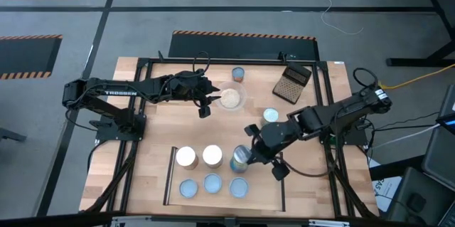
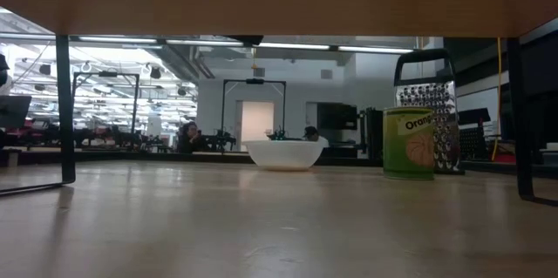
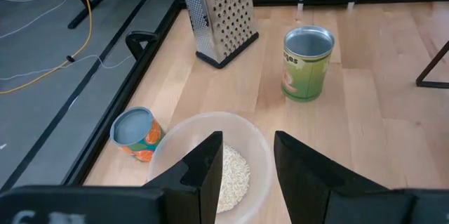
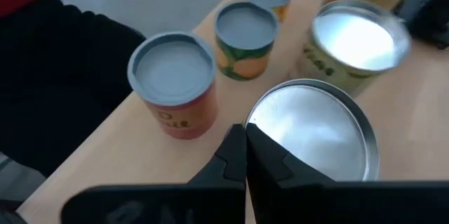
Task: Pick and place cans onto a shelf
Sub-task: Put the canned cherries on the shelf
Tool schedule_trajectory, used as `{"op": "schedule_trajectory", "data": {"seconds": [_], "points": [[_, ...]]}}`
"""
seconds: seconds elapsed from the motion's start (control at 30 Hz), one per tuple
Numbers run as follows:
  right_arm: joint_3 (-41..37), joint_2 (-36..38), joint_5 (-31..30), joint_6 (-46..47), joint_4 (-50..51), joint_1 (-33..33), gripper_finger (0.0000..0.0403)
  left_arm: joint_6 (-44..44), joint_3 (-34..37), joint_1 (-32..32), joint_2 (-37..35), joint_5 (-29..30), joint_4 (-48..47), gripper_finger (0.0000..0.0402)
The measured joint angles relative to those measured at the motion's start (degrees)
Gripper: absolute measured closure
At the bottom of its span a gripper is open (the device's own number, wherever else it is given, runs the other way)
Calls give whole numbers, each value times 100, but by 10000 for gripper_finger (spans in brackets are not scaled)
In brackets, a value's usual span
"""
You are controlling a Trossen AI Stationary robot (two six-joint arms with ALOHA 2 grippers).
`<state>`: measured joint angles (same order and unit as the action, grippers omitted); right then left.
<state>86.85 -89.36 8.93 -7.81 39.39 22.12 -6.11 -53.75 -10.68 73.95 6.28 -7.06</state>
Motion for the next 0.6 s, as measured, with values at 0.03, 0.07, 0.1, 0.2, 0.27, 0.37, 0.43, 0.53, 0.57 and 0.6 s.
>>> {"op": "schedule_trajectory", "data": {"seconds": [0.03, 0.07, 0.1, 0.2, 0.27, 0.37, 0.43, 0.53, 0.57, 0.6], "points": [[0, -43, 17, 2, -20, 1, 403, 0, -1, 0, 0, 0, 0, 280], [0, -75, 15, 5, -23, 7, 403, 0, -1, 0, 0, 0, -3, 280], [0, -117, 15, 9, -24, 8, 403, 0, -1, 0, 0, 0, 1, 280], [0, -191, 19, 5, -55, 18, 403, 0, -1, 0, 0, 0, -8, 280], [0, -224, 26, 6, -65, 23, 403, -2, -1, 0, 0, 0, -7, 280], [0, -284, 247, 6, -79, 23, 403, -2, -1, 0, 0, 0, -9, 280], [0, -328, 379, 6, -103, 23, 402, -2, -1, 0, 0, 0, -12, 280], [2, -368, 443, 6, -111, 23, 398, -2, -1, 0, 0, 0, -12, 280], [4, -374, 443, 6, -111, 23, 396, -2, -1, 0, 0, 0, -10, 280], [4, -374, 443, 6, -111, 23, 396, -4, -1, 0, 0, 0, -10, 280]]}}
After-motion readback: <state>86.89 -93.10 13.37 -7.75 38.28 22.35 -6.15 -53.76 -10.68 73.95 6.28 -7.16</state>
